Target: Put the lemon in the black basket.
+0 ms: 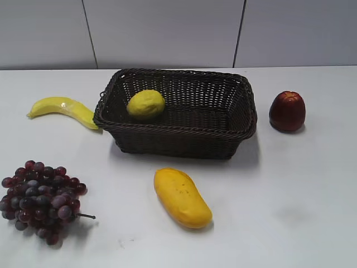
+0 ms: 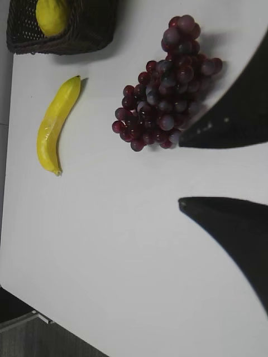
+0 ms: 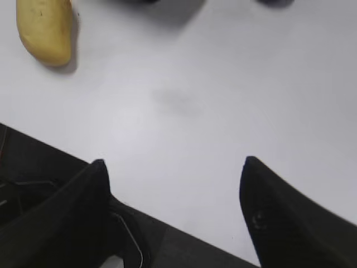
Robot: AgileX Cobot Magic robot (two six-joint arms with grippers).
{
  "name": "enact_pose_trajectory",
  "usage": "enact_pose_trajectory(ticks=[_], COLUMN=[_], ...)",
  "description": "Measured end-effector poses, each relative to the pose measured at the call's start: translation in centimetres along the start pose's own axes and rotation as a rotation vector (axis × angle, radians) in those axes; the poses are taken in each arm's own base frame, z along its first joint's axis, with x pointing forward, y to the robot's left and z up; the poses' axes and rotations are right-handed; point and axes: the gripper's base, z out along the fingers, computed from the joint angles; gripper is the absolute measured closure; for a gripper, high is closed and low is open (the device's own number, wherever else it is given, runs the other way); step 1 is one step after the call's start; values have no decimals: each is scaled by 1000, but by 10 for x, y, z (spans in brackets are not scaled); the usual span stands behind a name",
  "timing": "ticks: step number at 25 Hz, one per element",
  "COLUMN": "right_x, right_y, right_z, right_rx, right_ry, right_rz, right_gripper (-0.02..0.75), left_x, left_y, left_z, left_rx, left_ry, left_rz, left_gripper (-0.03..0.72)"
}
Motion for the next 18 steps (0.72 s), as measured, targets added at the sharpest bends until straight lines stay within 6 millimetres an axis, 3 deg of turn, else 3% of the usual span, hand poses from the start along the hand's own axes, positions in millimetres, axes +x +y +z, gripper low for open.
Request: enact_pose_trajectory(ticks=[5, 10, 18], right_x=[16, 28, 29], right_y=[0, -3, -5], right_z=[-13, -7, -7], right_rx=[1, 27, 55], right_ry=[-119, -45, -40], right_rz=[-4, 20, 51], right_gripper=[161, 161, 161], left_x=[0, 0, 0], left_y=[0, 0, 0], left_z=[0, 0, 0], left_rx=[0, 0, 0], left_ry=[0, 0, 0], left_rz=[0, 0, 0], left_gripper=[453, 453, 453])
